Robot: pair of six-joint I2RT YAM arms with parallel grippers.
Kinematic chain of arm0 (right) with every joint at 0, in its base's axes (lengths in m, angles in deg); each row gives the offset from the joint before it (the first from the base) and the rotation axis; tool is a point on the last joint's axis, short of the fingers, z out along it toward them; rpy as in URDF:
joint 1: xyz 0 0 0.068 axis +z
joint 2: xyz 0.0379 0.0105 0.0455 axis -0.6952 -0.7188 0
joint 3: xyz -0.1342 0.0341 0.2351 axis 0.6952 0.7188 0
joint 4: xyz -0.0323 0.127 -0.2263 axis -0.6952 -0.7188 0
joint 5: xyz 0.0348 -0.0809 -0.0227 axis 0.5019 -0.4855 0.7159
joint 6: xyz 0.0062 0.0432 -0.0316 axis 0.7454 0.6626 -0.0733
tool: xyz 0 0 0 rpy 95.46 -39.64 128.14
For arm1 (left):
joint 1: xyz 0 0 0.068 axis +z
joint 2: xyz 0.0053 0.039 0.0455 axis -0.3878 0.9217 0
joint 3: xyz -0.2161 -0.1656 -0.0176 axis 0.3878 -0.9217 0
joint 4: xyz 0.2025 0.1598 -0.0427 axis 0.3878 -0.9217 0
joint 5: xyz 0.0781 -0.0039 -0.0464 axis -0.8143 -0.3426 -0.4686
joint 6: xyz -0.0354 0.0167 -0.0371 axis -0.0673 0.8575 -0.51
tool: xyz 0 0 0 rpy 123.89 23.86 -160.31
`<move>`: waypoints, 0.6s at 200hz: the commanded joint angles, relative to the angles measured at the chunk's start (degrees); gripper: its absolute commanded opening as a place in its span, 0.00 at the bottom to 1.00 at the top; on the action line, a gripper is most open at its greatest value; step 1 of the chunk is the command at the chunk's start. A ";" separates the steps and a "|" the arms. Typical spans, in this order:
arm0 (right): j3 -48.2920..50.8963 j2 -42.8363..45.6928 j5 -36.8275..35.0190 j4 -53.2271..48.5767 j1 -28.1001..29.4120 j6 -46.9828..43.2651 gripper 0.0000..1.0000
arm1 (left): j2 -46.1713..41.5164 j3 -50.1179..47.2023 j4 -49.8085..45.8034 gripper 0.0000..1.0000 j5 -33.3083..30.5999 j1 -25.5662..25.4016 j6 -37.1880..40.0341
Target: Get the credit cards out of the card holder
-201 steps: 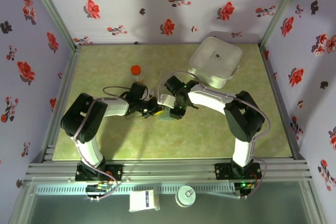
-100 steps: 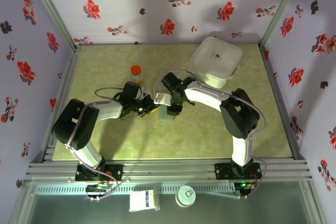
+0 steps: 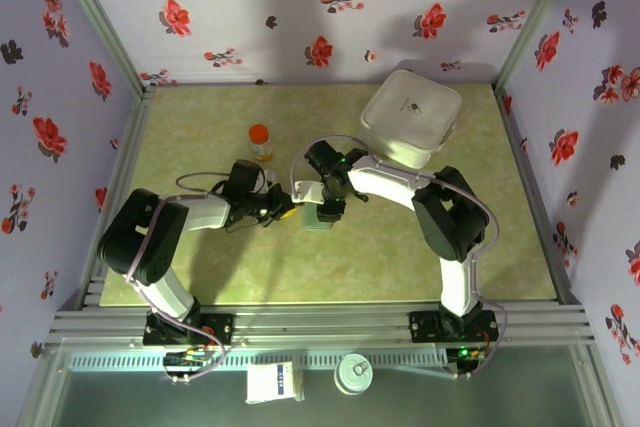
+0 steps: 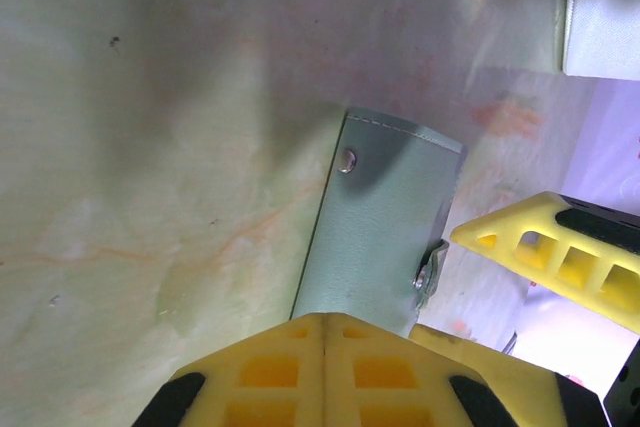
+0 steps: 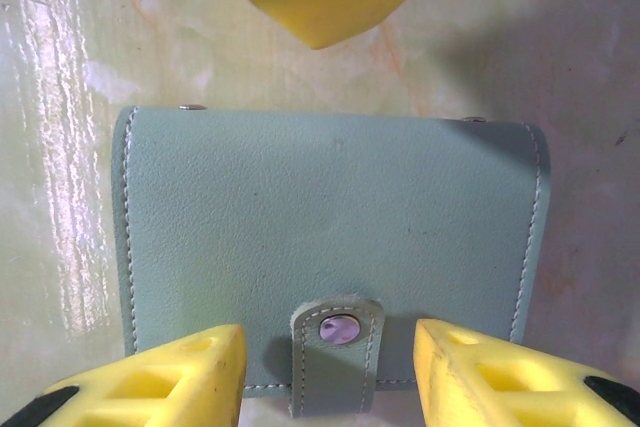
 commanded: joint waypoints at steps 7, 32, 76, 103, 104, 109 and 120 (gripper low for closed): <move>-1.65 -1.16 -0.45 0.37 0.08 -2.20 0.48 | 0.70 -0.81 2.87 0.00 1.43 0.52 -0.80; -1.88 -0.89 0.50 0.73 -0.36 -2.31 0.49 | 0.93 -0.99 3.11 0.00 1.45 0.56 -0.88; -3.14 -3.01 1.86 -1.48 -0.89 -2.64 0.47 | 1.60 -1.06 4.01 0.00 1.88 0.62 -1.26; -2.17 -3.58 2.20 -1.13 -1.37 -2.53 0.46 | 1.60 -1.14 4.09 0.00 1.96 0.62 -1.38; -2.11 -3.58 2.20 -1.13 -1.35 -2.50 0.46 | 1.60 -1.11 4.05 0.00 2.01 0.57 -1.40; -2.11 -3.68 2.20 -1.19 -1.41 -2.50 0.45 | 1.59 -1.11 4.10 0.00 2.05 0.62 -1.33; -1.86 -3.74 2.67 -1.63 -1.64 -2.43 0.45 | 1.59 -1.14 4.15 0.00 2.05 0.62 -1.33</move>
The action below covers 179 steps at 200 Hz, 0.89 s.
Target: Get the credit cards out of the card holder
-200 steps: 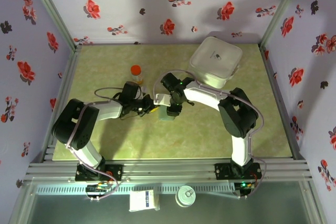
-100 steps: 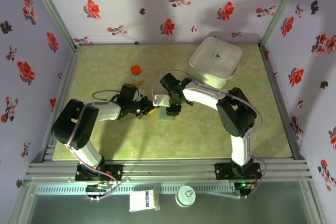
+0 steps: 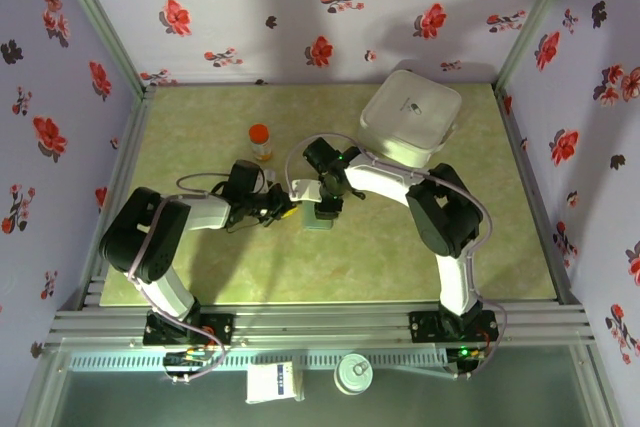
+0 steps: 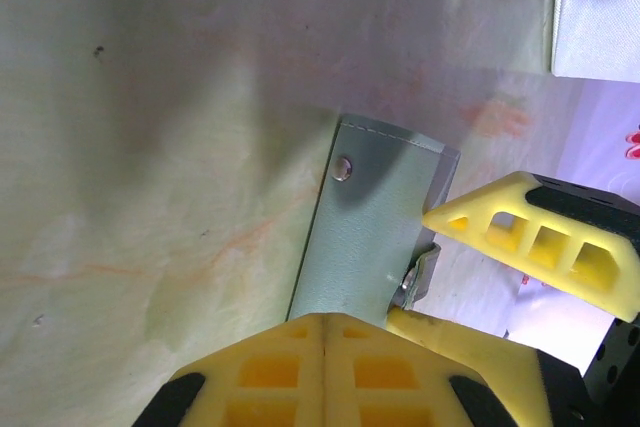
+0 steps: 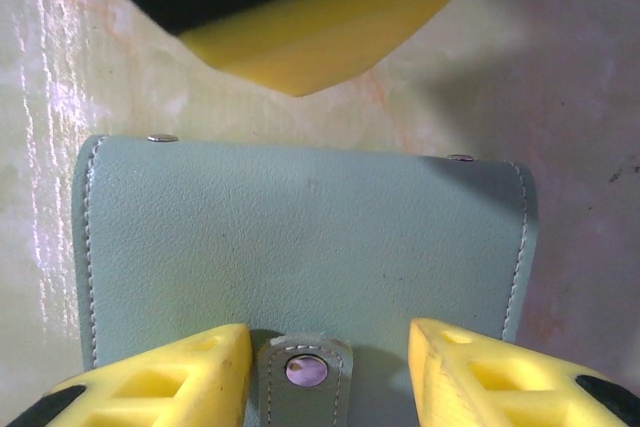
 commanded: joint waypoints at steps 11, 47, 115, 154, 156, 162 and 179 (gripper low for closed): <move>0.44 -1.14 1.78 -2.38 -0.86 -0.45 0.44 | 0.74 -0.58 1.32 0.00 1.09 0.52 -0.82; 1.24 -0.95 2.62 -3.22 -1.30 0.22 0.33 | 0.90 -0.29 1.50 0.00 1.46 0.46 -1.14; 3.80 0.20 3.21 -1.01 -1.65 1.96 0.19 | 1.64 1.42 2.62 0.00 2.41 -1.30 -2.52; 7.13 2.22 4.19 2.81 -1.65 3.54 0.09 | 4.18 3.04 5.05 0.00 2.59 -3.34 -4.71; 7.27 2.31 4.22 2.95 -1.65 3.62 0.08 | 4.28 3.17 5.14 0.00 2.63 -3.55 -4.80; 7.61 2.53 4.23 3.34 -1.67 3.78 0.07 | 4.66 3.56 5.27 0.00 2.66 -3.98 -5.04; 8.48 3.14 4.61 4.43 -1.65 4.37 0.03 | 5.93 4.99 5.37 0.00 2.63 -5.27 -5.36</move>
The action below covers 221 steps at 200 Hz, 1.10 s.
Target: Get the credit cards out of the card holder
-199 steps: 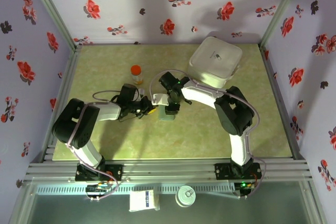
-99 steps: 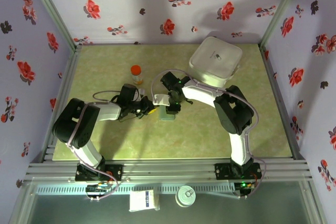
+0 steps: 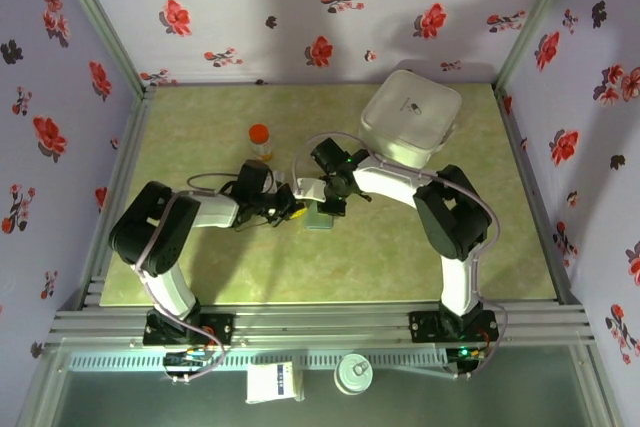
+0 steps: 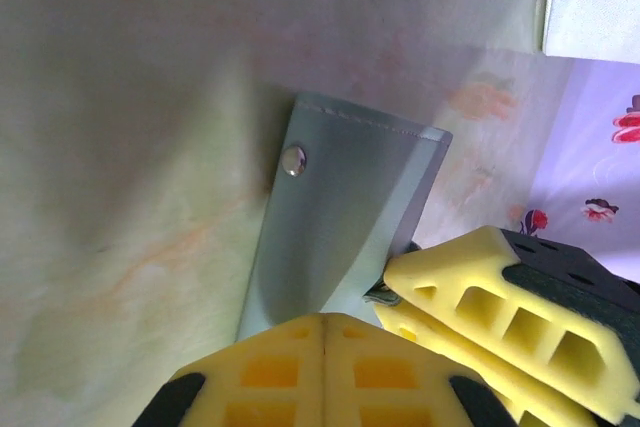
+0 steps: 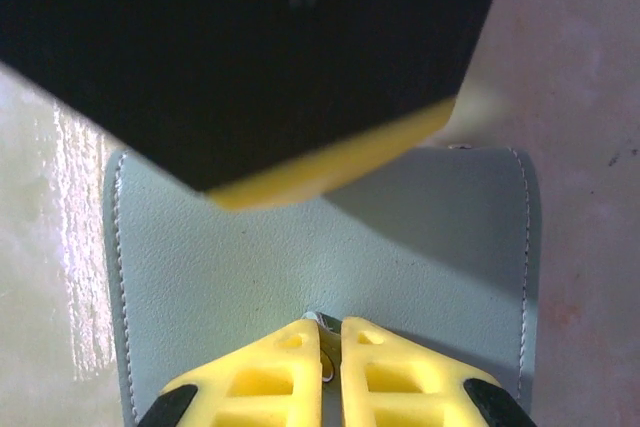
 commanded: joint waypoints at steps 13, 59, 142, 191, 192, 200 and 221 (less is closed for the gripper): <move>3.77 0.74 1.04 0.40 -0.36 2.23 0.01 | 3.05 3.10 2.66 0.00 1.12 -2.30 -1.99; 7.29 3.98 2.97 4.29 -0.18 3.91 0.00 | 6.76 3.52 -0.04 0.00 -0.52 -2.68 -1.48; 13.80 7.14 6.54 7.70 4.60 7.70 0.00 | 12.23 4.78 -9.04 0.00 -3.78 -1.56 2.10; 17.91 9.54 6.30 7.90 7.97 9.38 0.00 | 14.45 4.12 -10.28 0.00 -4.67 -0.24 2.79; 17.98 9.58 6.35 7.91 8.07 9.41 0.00 | 14.47 4.14 -10.30 0.00 -4.73 -0.23 2.82; 18.54 9.70 6.34 8.29 8.69 9.83 0.00 | 14.80 4.33 -10.81 0.00 -4.85 -0.14 3.06; 20.42 9.88 5.83 8.97 9.69 10.27 0.00 | 15.32 4.47 -11.52 0.00 -5.08 0.21 3.51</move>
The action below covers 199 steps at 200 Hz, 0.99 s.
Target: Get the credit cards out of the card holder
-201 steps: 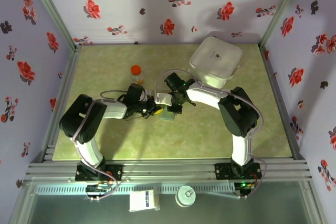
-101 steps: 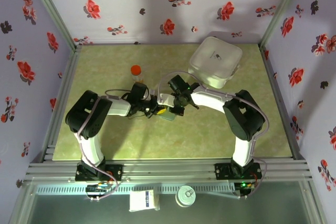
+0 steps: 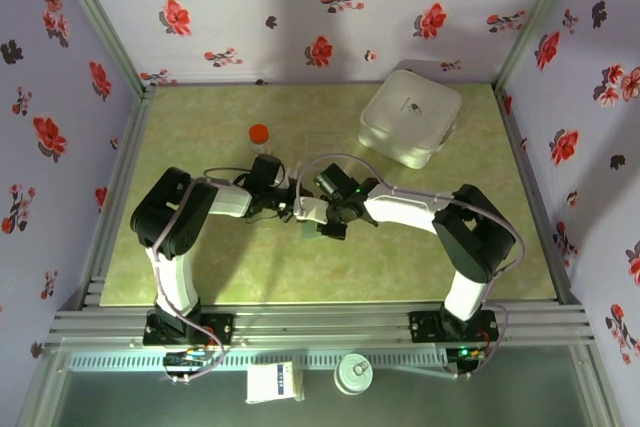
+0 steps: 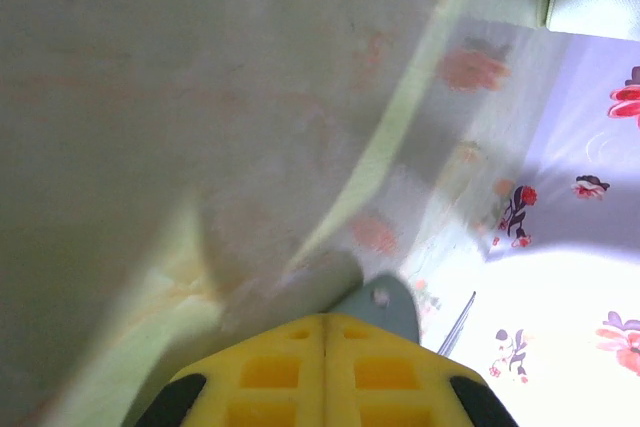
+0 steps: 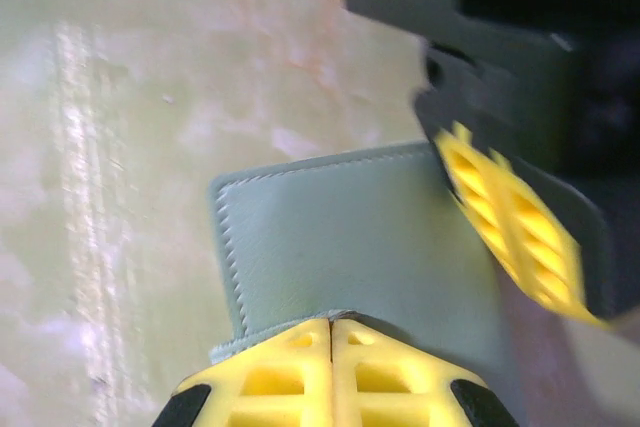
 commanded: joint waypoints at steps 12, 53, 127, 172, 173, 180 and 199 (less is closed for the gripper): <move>4.75 -1.03 4.52 -3.19 3.61 1.81 0.00 | 6.32 -3.03 -11.31 0.00 -9.65 1.04 3.62; 5.20 0.69 2.25 -4.54 8.04 1.61 0.00 | 5.98 -3.20 -12.87 0.00 -10.73 1.32 4.30; 9.63 6.09 -3.00 -2.00 12.29 4.39 0.00 | 6.94 -3.82 -11.84 0.00 -10.75 1.74 4.56; 10.62 10.88 -3.41 -1.76 11.06 8.48 0.11 | 1.27 -4.16 -12.37 0.00 -9.55 1.74 4.74; 10.64 10.98 -3.43 -1.81 11.04 8.65 0.13 | 1.21 -4.17 -12.32 0.00 -9.55 1.74 4.76; 10.82 11.65 -3.44 -1.83 10.61 9.57 0.21 | 0.23 -4.20 -12.37 0.00 -9.25 1.74 4.82; 12.49 14.39 -2.64 0.35 9.74 13.94 0.37 | -2.21 -4.26 -12.97 0.00 -8.91 1.74 4.93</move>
